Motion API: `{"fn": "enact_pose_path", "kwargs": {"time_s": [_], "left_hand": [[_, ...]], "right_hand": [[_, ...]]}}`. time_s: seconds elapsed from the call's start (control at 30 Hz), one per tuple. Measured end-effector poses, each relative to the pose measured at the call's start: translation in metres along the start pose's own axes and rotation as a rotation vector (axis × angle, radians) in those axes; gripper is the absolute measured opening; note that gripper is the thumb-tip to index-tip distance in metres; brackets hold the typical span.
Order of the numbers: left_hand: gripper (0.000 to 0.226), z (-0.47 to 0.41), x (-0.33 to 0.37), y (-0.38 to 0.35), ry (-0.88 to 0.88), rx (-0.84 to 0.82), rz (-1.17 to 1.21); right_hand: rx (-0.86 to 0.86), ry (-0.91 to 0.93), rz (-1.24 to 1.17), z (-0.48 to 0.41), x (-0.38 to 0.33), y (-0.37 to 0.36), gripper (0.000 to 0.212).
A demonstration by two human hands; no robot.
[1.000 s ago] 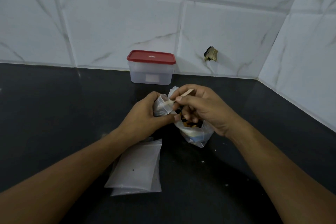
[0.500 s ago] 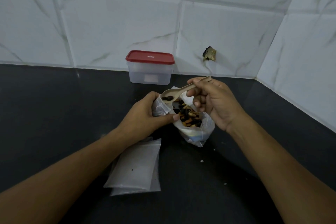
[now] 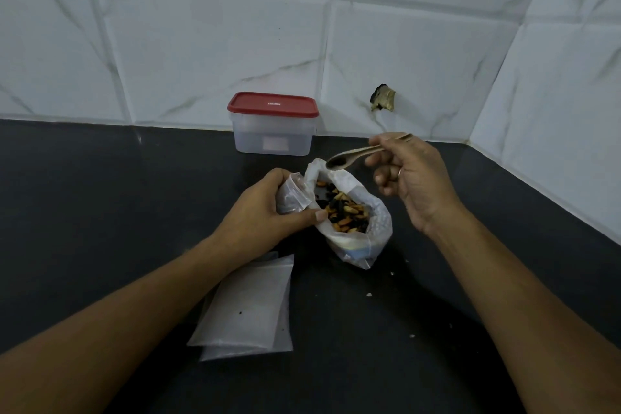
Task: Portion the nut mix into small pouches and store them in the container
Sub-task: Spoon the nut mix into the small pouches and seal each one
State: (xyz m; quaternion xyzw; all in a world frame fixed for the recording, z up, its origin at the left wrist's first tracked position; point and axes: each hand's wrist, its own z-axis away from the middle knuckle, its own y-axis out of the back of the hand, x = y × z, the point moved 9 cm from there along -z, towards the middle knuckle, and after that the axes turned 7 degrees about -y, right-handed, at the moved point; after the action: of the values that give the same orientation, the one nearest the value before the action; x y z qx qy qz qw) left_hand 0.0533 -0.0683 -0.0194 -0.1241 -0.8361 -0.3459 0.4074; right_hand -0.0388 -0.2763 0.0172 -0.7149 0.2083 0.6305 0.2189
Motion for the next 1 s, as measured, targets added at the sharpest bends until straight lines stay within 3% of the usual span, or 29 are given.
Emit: {"fn": "enact_pose_path", "kwargs": {"time_s": [0.17,0.3,0.5,0.73,1.0], "left_hand": [[0.055,0.000,0.000,0.001,-0.001,0.008,-0.011],[0.057,-0.001,-0.001,0.001,-0.009,0.002,-0.014],[0.067,0.000,0.002,0.000,-0.005,-0.016,-0.025],[0.053,0.001,0.000,-0.001,-0.016,-0.017,-0.008],[0.044,-0.001,0.004,-0.006,-0.058,-0.063,-0.003]], "right_hand": [[-0.056,-0.063,0.332,-0.004,0.021,-0.011,0.020],[-0.060,-0.027,0.300,-0.005,0.017,-0.008,0.018],[-0.137,0.021,0.445,-0.002,0.022,-0.019,0.016],[-0.084,0.311,0.852,0.007,-0.007,-0.025,0.015],[-0.084,0.259,0.643,0.009,-0.007,-0.024,0.012]]}}
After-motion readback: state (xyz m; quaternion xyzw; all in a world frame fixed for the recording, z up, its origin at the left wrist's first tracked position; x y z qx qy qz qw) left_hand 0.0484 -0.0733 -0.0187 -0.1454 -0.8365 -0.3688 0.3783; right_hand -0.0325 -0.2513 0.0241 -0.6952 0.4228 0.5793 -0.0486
